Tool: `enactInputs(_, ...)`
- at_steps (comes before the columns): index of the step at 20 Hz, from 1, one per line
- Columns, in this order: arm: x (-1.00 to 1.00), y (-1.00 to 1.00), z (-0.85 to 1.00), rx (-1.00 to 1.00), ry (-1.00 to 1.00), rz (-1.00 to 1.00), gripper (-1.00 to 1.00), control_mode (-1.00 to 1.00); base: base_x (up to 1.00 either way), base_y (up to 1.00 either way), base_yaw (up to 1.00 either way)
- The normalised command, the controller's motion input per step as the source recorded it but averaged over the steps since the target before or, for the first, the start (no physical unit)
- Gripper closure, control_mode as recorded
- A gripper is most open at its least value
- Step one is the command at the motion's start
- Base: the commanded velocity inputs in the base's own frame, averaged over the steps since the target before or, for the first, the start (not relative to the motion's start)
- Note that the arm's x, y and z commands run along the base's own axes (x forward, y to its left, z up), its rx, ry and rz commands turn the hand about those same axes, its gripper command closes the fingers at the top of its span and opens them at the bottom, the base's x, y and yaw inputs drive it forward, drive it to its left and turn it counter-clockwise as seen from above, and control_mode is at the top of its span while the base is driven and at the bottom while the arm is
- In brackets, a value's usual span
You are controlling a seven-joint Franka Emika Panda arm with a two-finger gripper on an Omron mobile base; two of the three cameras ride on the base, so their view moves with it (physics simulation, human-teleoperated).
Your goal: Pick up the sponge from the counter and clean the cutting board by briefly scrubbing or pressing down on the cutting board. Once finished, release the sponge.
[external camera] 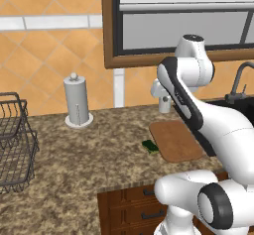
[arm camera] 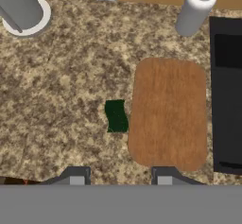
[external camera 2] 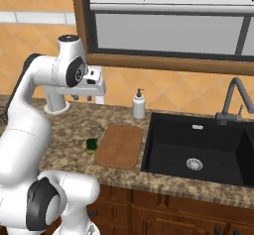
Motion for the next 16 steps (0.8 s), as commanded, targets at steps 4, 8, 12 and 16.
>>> enactInputs(4,-0.06,0.08,-0.09,-0.03,0.0,0.02,-1.0,-1.0,0.0,0.0,0.0)
enactInputs(8,0.0,0.39,-0.42,-0.13,0.1,0.04,-1.0,-1.0,0.0,0.0,0.0)
enactInputs(12,0.0,0.23,-0.63,-0.08,0.07,0.03,-1.0,-1.0,0.0,0.0,0.0)
enactInputs(16,0.13,0.0,-0.62,0.0,0.01,0.04,-1.0,-1.0,0.0,0.0,0.0)
